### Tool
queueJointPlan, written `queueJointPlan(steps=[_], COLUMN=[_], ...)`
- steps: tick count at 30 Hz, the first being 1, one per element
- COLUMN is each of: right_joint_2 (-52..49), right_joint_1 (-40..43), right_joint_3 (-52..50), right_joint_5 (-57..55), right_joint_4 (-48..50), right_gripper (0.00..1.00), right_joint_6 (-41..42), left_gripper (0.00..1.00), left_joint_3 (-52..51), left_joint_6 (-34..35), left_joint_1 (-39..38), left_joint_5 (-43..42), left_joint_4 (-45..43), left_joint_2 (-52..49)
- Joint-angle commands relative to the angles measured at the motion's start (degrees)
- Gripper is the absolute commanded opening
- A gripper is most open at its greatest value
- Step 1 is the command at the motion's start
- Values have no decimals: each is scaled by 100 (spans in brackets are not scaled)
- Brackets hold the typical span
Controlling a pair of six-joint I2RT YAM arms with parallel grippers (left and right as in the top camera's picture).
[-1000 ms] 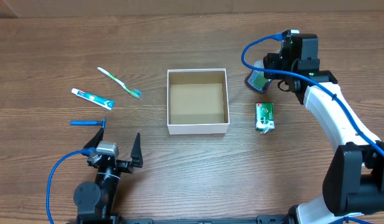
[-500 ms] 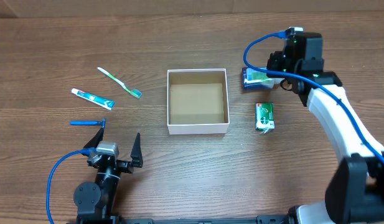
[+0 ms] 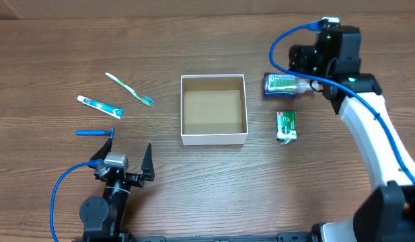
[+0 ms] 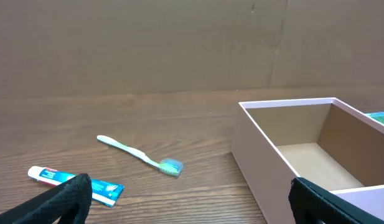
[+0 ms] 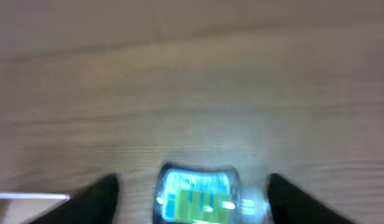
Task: Pack container
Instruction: 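Close the right gripper on the soap bottle and lift it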
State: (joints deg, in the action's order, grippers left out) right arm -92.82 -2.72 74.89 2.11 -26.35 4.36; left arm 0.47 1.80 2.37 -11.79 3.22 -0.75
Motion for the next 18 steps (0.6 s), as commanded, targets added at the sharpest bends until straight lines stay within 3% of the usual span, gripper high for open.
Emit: queueJointPlan(steps=[1, 5, 12, 18], right_joint_2=[-245, -269, -632, -1117], right_joint_1=[107, 249, 424, 426], right_joint_3=[72, 72, 72, 72], right_joint_5=[-380, -398, -378, -168], right_joint_4=[-81, -168, -275, -420], right_gripper=[88, 98, 100, 100], right_joint_6=[1541, 3067, 4953, 5652], left_gripper=[100, 100, 100, 100], left_joint_3=[-20, -20, -20, -20], left_joint_6=[101, 101, 101, 101], left_joint_1=[33, 33, 33, 33], left_joint_5=[-28, -28, -28, -26], left_joint_4=[-4, -4, -4, -4], left_joint_2=[39, 39, 39, 39])
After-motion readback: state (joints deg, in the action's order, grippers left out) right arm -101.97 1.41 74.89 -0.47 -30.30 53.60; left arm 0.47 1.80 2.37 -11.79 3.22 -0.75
